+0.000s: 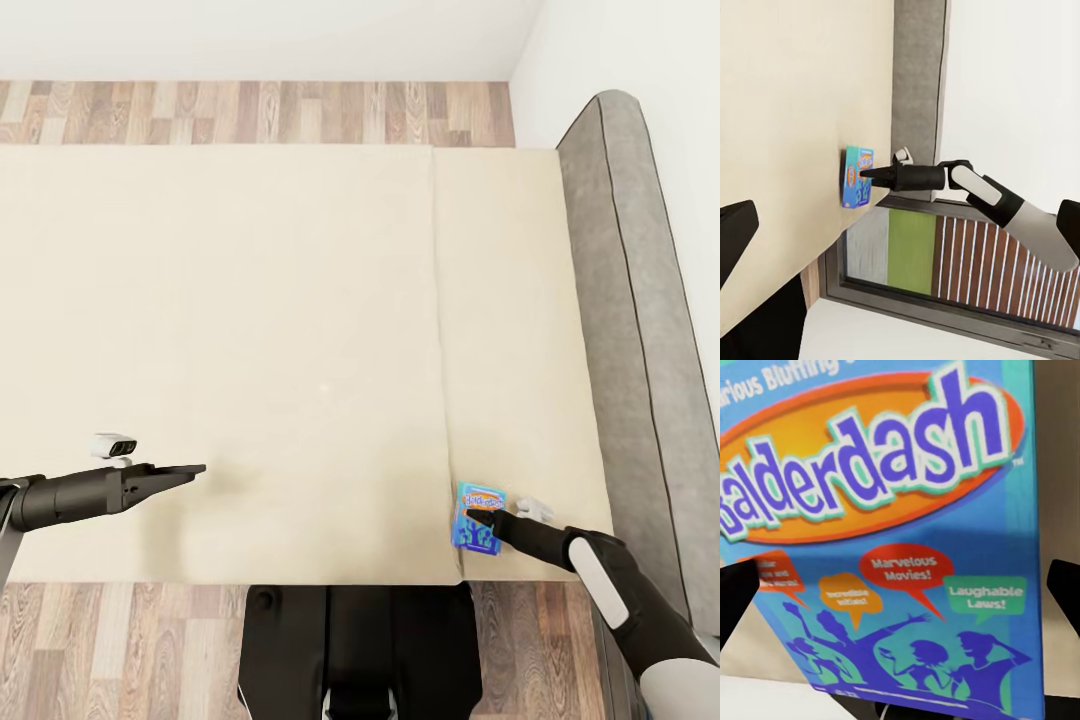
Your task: Put all the toys in the child's room - the three board games (two on the bed and one on the table), the two jigsaw puzzles on the table, and the tennis ball on the table - inside the toy box on the table in the child's room.
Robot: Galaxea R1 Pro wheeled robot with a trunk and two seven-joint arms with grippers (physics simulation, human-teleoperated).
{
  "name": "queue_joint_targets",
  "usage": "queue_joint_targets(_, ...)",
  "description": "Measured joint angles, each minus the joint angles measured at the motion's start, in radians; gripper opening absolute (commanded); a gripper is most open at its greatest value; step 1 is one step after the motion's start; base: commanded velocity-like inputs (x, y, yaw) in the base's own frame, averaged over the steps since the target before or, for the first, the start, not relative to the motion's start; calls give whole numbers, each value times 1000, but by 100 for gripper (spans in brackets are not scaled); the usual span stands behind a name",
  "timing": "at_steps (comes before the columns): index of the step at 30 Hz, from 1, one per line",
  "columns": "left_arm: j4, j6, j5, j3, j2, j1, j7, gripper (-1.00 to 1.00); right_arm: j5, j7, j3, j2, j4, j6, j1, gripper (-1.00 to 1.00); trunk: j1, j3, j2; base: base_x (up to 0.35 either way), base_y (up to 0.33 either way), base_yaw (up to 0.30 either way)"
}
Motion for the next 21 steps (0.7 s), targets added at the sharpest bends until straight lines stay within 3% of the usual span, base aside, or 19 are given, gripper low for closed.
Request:
queue_joint_targets(6, 0, 0, 0, 0, 0, 0, 0, 100, 24, 0, 16, 2, 0, -6, 0, 100, 0, 7, 0, 0, 0, 0)
queue_joint_targets(21, 0, 0, 0, 0, 0, 0, 0, 100, 25, 0, 20, 3, 0, -7, 0, 100, 0, 9, 0, 0, 0, 0)
